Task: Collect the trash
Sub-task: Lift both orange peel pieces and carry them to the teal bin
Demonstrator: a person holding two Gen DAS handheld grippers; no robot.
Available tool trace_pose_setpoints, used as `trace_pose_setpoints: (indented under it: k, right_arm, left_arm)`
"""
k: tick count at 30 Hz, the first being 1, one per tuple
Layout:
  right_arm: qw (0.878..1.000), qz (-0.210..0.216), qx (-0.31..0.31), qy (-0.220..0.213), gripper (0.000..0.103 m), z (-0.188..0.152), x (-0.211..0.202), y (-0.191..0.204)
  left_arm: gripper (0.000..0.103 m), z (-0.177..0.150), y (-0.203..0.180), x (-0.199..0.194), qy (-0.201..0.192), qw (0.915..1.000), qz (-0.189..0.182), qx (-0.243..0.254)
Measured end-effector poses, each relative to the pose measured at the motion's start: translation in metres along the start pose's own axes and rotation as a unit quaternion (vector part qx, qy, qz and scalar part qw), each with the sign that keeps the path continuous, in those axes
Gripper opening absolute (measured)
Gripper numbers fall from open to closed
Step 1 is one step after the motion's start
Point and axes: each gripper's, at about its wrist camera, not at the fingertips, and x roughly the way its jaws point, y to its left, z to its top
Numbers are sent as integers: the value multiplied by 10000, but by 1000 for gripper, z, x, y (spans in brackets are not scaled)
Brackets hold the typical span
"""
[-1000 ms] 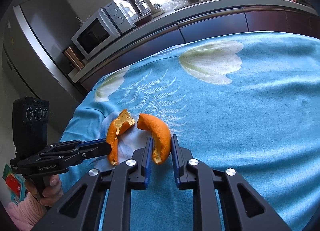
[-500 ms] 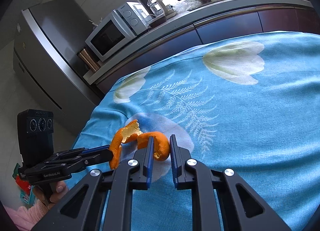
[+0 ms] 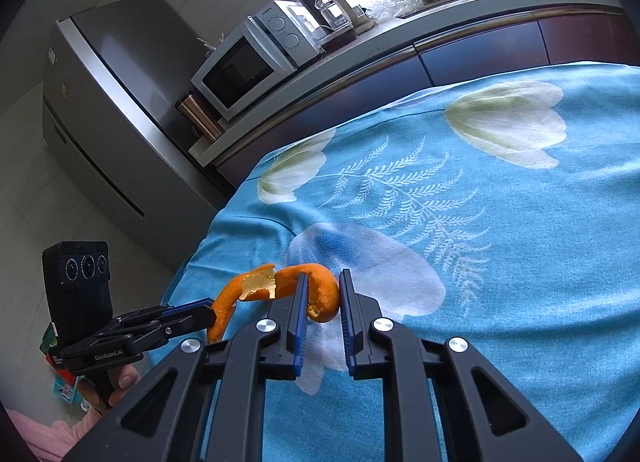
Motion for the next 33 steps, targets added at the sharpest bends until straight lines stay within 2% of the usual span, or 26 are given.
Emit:
trace_pose_setpoints:
  k: [3, 5, 10, 13, 15, 23, 33]
  right_arm:
    - [10000, 12, -32, 42, 14, -1, 3, 3]
    - [10000, 16, -27, 75, 14, -2, 6, 4]
    - [9999, 15, -32, 141, 14, -4, 10, 7]
    - [9999, 22, -37, 160, 14, -5, 12, 9]
    - [9999, 23, -32, 162, 14, -4, 13, 9]
    - [9999, 107, -41, 118, 14, -2, 13, 12]
    - [9995, 291, -41, 85, 14, -1, 17, 22]
  left_arm:
    - [17, -5, 8, 5, 186, 9998, 78, -21]
    - [25, -8, 12, 8, 280, 9995, 150, -46]
    - [34, -9, 16, 16, 328, 9993, 160, -55]
    - [34, -7, 17, 20, 349, 9993, 134, -69]
    - [25, -7, 18, 21, 375, 9992, 55, -102]
    - [21, -9, 16, 17, 267, 9994, 139, -164]
    - [20, -12, 14, -14, -84, 9993, 355, -123]
